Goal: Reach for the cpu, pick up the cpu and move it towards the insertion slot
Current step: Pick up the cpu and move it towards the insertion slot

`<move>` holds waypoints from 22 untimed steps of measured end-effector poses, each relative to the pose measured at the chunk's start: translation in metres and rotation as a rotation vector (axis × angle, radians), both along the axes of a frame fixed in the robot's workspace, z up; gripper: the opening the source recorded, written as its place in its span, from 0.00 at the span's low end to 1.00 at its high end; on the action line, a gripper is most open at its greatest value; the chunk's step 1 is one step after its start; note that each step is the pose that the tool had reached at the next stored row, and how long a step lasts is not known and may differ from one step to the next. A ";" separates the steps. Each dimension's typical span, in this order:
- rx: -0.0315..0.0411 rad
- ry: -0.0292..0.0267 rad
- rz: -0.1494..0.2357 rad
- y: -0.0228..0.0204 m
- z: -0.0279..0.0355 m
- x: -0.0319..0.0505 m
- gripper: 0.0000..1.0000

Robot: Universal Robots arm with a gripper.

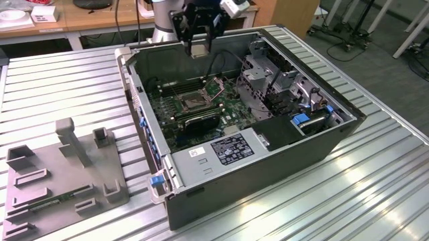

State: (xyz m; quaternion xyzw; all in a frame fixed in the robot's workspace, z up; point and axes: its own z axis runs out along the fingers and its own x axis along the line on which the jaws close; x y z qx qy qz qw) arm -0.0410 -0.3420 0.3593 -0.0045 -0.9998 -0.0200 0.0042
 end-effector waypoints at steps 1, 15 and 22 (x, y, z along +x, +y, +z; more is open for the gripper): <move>0.0000 0.0001 -0.002 0.0016 -0.0004 0.0000 0.55; 0.0002 0.0001 -0.005 0.0129 -0.0041 -0.0007 0.55; 0.0000 0.0003 -0.005 0.0132 -0.0048 -0.0007 0.55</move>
